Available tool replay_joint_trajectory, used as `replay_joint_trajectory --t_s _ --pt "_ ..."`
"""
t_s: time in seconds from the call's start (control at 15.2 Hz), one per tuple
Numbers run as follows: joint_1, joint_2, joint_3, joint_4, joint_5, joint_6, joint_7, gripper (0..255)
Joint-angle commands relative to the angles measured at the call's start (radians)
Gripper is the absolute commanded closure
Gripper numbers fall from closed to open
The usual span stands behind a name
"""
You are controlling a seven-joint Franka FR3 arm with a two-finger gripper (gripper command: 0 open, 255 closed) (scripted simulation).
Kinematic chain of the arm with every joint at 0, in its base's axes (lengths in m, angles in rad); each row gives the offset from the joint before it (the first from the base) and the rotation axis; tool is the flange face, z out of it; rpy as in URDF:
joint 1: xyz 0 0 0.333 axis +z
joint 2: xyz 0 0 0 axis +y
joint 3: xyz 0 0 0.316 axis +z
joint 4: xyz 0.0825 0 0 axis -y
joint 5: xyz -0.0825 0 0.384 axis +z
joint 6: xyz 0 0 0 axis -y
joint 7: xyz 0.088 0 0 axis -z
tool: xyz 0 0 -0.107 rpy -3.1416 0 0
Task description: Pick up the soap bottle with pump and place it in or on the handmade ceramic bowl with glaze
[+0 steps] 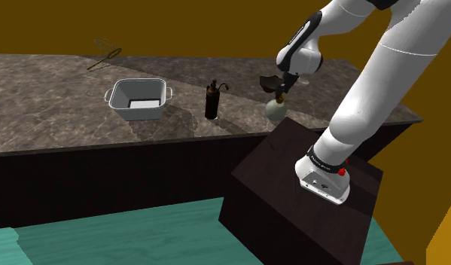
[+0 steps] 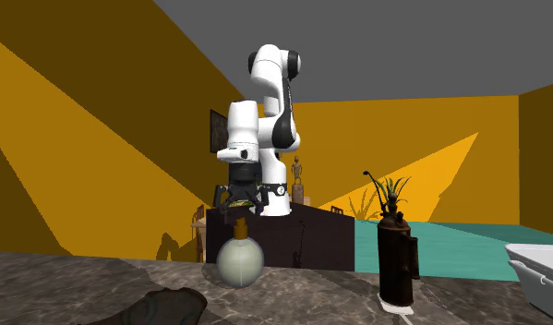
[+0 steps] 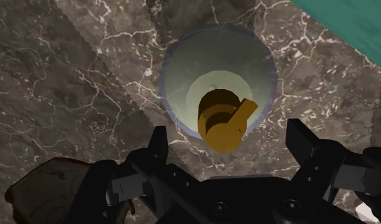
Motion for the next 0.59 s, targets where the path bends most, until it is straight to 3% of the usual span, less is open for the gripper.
replay_joint_trajectory --t_s 0.0,0.2,0.53 --pt "-0.017 0.043 0.028 0.01 0.074 0.025 -0.056 0" --pt "-0.048 0.091 0.075 0.022 0.153 0.053 -0.115 0" --pt "-0.049 0.091 0.076 0.022 0.152 0.053 -0.114 0"
